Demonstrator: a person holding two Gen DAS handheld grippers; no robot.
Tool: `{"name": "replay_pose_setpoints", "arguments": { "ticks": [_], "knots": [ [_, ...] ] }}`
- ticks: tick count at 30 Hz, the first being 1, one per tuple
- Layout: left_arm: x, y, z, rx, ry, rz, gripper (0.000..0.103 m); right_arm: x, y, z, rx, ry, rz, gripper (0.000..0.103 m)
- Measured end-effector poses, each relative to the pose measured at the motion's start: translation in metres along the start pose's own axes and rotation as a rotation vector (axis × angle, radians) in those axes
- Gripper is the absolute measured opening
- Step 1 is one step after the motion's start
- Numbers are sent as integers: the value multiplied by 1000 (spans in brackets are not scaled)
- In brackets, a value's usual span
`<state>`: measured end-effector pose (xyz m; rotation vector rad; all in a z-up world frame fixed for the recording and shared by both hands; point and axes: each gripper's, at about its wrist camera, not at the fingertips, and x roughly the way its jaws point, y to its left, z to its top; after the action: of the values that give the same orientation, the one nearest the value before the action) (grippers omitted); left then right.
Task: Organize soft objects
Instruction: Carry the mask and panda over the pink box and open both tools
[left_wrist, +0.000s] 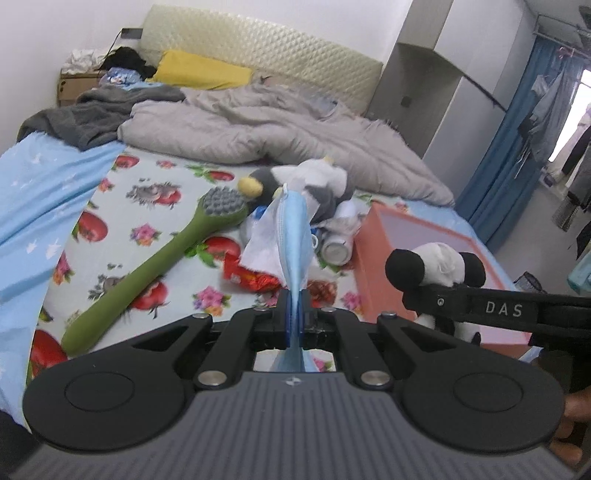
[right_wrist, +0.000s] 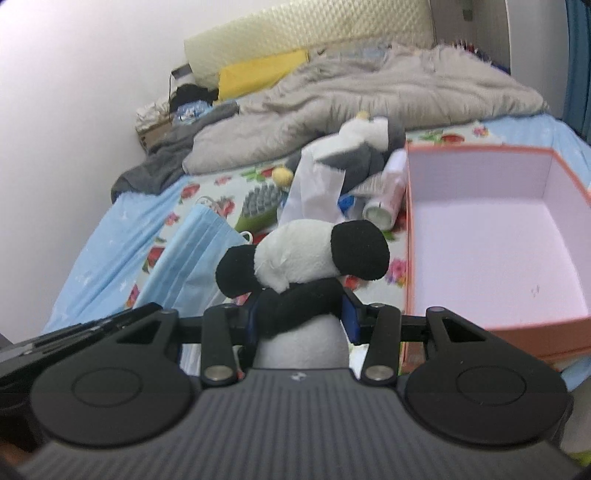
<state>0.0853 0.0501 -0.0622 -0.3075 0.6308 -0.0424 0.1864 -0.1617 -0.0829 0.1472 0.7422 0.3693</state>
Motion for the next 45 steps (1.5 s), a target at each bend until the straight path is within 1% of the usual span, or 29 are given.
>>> {"name": "replay_pose_setpoints", "arguments": {
  "ticks": [2, 4, 6, 11, 17, 22, 26, 33, 39, 45],
  "knots": [
    [-4, -8, 8, 6, -18, -15, 5, -5, -2, 7, -7, -22, -3, 46],
    [-9, -16, 16, 24, -49, -9, 5, -11, -5, 14, -9, -47, -7, 46],
    [-11, -22, 26, 25, -73, -20, 5, -17, -8, 21, -13, -71, -9, 46],
    [-7, -41, 48, 37, -105, -56, 5, -29, -20, 39, -19, -129, -22, 46],
    [3, -74, 68, 80, -124, -119, 5, -49, -47, 56, 4, -203, -56, 46],
    [24, -103, 78, 106, -107, -176, 5, -57, -79, 63, 53, -237, -110, 46],
    [54, -123, 82, 113, -66, -214, 5, -51, -107, 61, 72, -213, -179, 47],
    [132, -156, 69, 131, 62, -260, 5, -19, -165, 49, 163, -129, -252, 47],
    [209, -173, 52, 121, 193, -286, 5, 20, -201, 35, 196, -40, -271, 47],
    [271, -185, 38, 146, 291, -268, 5, 55, -233, 24, 243, 23, -278, 47]
  ]
}}
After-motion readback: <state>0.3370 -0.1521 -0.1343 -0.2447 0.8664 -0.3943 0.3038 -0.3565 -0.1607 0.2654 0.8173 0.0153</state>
